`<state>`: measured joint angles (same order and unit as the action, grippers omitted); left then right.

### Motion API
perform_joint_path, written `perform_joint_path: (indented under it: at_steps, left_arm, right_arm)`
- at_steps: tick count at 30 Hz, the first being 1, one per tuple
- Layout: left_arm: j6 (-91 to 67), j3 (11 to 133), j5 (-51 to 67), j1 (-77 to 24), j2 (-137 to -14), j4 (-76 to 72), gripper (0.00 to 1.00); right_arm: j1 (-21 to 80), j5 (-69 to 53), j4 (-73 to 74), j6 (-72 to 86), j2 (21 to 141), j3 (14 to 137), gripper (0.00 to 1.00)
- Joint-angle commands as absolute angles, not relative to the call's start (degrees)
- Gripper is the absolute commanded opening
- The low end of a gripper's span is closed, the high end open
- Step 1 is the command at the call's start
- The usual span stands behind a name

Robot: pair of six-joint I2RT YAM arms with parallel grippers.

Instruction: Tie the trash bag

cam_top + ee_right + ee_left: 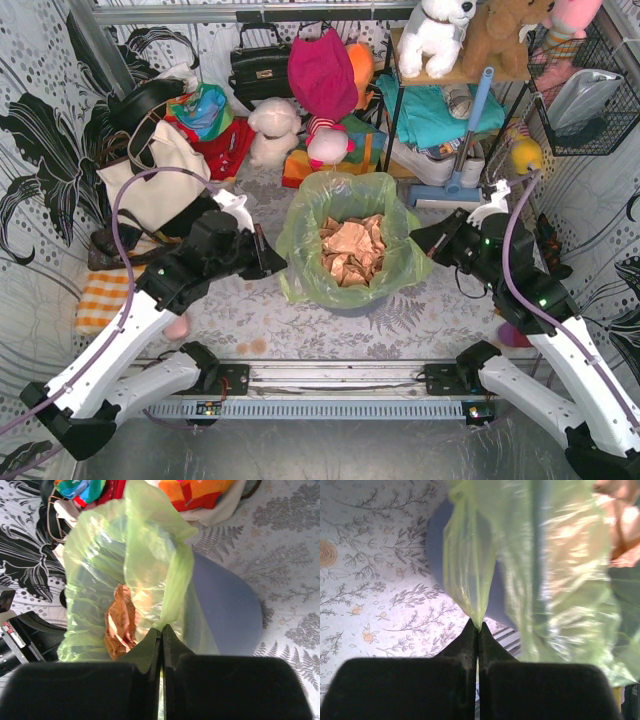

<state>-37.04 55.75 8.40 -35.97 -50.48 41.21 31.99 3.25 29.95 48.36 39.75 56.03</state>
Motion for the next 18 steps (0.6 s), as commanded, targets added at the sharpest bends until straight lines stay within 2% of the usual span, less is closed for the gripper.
perform_joint_path:
  at_steps: [1, 12, 18]
  left_arm:
    - [-33.1, 63.7, 9.8, -35.8, -50.1, 46.7, 0.00]
    - [-31.3, 81.0, 2.7, -35.6, -51.4, 53.7, 0.00]
    - [-32.7, 77.1, 4.5, -35.6, -51.3, 48.5, 0.00]
  right_arm:
    - [32.3, -0.5, 26.9, 47.9, 41.4, 61.3, 0.00]
    - [32.3, -1.3, 26.5, 44.5, 48.0, 74.3, 0.00]
    - [32.3, -2.2, 25.5, 45.0, 47.8, 70.5, 0.00]
